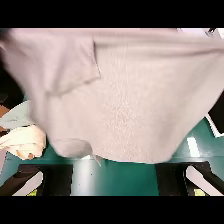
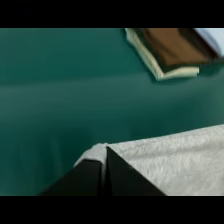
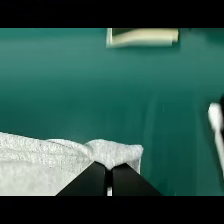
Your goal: Fold the shirts.
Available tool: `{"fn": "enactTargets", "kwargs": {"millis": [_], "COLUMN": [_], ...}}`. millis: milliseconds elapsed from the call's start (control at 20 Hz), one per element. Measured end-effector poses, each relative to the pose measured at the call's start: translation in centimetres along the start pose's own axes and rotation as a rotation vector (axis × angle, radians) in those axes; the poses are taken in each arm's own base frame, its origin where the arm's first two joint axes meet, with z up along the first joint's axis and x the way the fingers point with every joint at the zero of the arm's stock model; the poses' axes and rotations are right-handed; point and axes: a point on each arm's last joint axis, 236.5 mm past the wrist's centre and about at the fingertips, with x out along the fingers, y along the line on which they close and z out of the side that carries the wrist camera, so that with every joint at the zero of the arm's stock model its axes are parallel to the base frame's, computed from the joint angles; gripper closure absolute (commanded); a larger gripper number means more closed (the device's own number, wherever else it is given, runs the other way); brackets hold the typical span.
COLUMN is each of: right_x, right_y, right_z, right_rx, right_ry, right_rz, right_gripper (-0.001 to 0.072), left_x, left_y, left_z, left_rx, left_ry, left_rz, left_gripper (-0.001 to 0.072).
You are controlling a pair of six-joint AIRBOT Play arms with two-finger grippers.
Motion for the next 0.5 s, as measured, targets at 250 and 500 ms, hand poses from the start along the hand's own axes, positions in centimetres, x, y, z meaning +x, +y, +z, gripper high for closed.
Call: {"fn": "enactTargets", "kwargs": {"millis": [250,500], "right_x": [14.4,24.5], "right_y": [-2.5,-2.7], "right_z": [-8.1,-9.6], "right_rx": [0.016,-0.007], "right_ry": [0.401,0.497], "right_rz": [0.000,0.000], "right_gripper": [0.0698,0.0698], "left_x": [13.7,21.3], "left_y": [6.2,11.1], "left_z": [-13.0,-18.0], "left_rx": [-0.159,-0.219], "left_ry": [0.382,0.448], "left_rz": [0.012,0.074], "left_gripper": [0.0688,0.0688]}}
